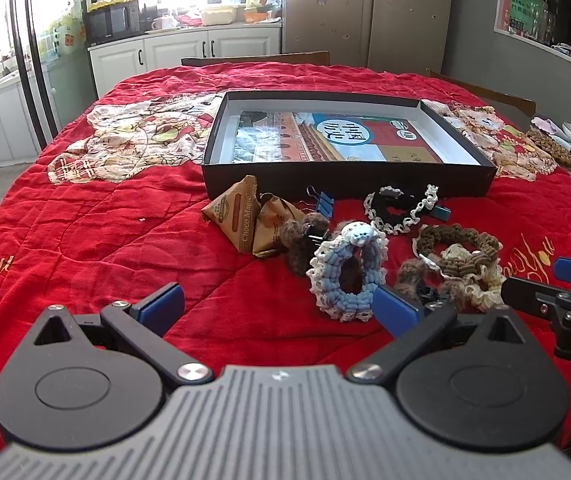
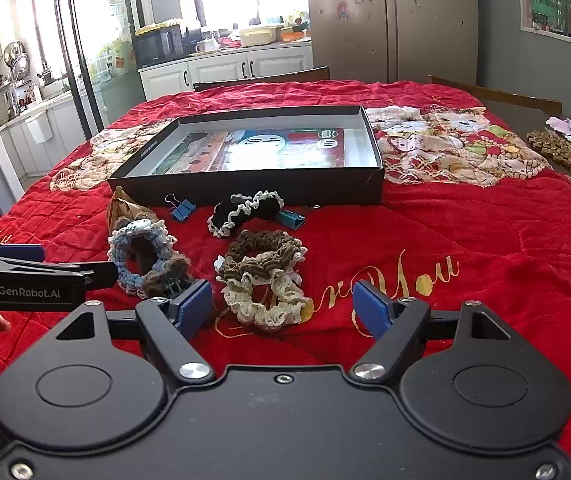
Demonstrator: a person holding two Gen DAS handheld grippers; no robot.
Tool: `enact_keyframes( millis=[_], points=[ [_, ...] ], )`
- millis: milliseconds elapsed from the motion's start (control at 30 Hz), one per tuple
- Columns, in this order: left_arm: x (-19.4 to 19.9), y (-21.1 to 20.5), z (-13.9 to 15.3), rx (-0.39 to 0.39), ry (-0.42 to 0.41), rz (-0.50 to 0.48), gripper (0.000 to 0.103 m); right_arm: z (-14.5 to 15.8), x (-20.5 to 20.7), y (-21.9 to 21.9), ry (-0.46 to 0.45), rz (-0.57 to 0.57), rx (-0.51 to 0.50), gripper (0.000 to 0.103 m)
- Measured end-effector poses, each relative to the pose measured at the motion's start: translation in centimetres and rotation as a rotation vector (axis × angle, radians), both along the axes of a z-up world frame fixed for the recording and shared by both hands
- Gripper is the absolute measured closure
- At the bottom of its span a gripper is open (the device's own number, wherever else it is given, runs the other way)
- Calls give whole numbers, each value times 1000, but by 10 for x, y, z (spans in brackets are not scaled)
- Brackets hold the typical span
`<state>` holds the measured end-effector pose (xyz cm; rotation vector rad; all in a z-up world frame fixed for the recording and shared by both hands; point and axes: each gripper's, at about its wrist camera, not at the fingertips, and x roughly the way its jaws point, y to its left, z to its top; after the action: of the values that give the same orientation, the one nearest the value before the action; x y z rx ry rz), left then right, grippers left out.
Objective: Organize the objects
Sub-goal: 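Grasp the blue-white scrunchie with the left gripper while the right gripper grasps the cream scrunchie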
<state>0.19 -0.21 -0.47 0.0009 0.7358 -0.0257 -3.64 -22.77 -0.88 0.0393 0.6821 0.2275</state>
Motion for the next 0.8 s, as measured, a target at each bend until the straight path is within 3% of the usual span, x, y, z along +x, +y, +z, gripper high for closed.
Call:
enact_keyframes(
  millis=[367,633,800],
  points=[
    [2,0,-1,35,-14,-63,0,-5,1,2,-12,35,-20,28],
    [4,11,0,-36,-51,-144,0,-12,4,-2,-44,82,-26,52],
    [11,14,-2,-55,-56,-163,12,-18,11,-7,-36,92,-18,64]
  ],
)
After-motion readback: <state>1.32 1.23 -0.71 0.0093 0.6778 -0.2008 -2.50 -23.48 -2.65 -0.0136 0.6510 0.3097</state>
